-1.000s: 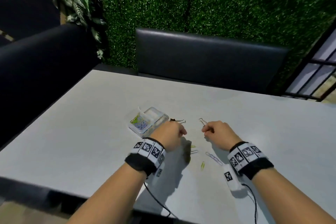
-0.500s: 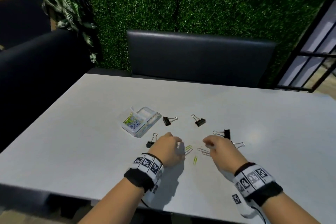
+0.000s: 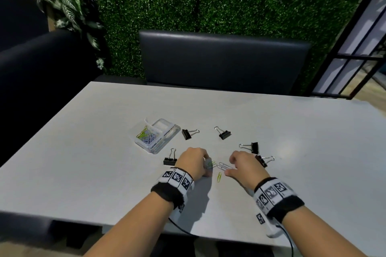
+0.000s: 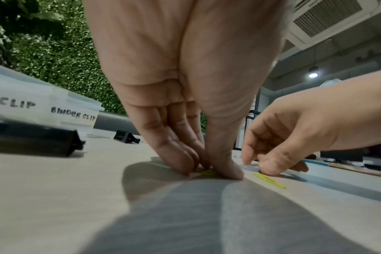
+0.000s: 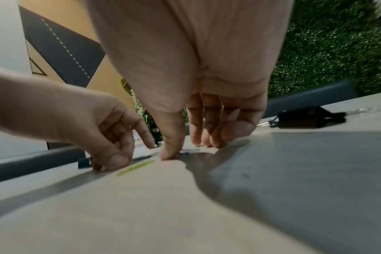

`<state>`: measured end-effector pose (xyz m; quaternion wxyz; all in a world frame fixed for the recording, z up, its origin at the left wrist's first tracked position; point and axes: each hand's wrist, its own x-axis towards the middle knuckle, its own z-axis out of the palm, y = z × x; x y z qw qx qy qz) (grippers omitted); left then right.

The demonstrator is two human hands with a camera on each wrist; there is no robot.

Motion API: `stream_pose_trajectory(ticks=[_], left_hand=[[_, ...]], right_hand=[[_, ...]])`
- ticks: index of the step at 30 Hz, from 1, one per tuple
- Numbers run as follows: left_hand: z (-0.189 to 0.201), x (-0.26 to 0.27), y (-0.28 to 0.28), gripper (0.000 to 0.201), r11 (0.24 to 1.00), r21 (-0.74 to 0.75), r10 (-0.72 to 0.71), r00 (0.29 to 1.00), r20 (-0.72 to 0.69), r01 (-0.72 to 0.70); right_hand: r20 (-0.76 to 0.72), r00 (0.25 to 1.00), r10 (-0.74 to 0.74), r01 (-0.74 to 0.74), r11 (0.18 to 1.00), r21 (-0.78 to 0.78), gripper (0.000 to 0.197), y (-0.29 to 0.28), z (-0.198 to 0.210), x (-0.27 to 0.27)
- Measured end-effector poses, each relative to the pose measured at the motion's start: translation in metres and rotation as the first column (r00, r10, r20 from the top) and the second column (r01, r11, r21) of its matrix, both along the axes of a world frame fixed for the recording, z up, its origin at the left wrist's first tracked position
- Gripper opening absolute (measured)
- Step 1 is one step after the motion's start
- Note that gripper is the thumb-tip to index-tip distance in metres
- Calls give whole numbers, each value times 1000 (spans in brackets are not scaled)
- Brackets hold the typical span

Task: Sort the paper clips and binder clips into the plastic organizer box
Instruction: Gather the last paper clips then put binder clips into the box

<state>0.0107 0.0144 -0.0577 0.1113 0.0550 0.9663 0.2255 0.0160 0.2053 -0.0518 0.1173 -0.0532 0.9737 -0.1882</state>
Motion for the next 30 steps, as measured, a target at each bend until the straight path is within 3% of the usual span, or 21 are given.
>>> stream_pose_trajectory(ticks=[5,8,11,14,18,21,23,25,27,28,30], left_hand=[[-5,1,1,33,996,81,22,998,67,-27],[-7,2,-1,24,999,45,-16,997,71,13],[-5,6,-1,18,998,-8,-65,997,53,65],[-2,6,-3,18,997,13,-78,996,50,78],[3,3,-13,21,978,208,8,997,80,-24],[9,1,-19,22,882,442,73,973,217,-165],[14,0,-19,28,817,533,82,960,266,-218],[21,1,-17,24,753,612,79,956,284,-244],[27,1,-14,22,731,627,78,946,316,-269],[29,2,-12,24,785,569,81,951,298,-245],[23,4,-11,29,953,284,63,985,160,-107]], right_hand=[[103,995,13,-19,998,57,19,-11,5,-12],[198,980,17,-43,991,125,22,-18,9,-18],[160,987,17,-41,987,154,28,-21,6,-19],[100,994,40,-56,986,155,17,-20,6,-12],[21,1000,-20,21,999,-49,20,-9,6,-6],[13,994,-109,109,977,-181,17,1,11,-6],[71,980,-183,197,918,-344,16,5,13,-6],[199,950,-242,312,772,-553,13,7,14,-5],[308,915,-261,403,645,-649,12,5,17,-6],[355,897,-262,439,613,-657,15,5,16,-8],[420,867,-269,491,607,-625,15,3,15,-12]])
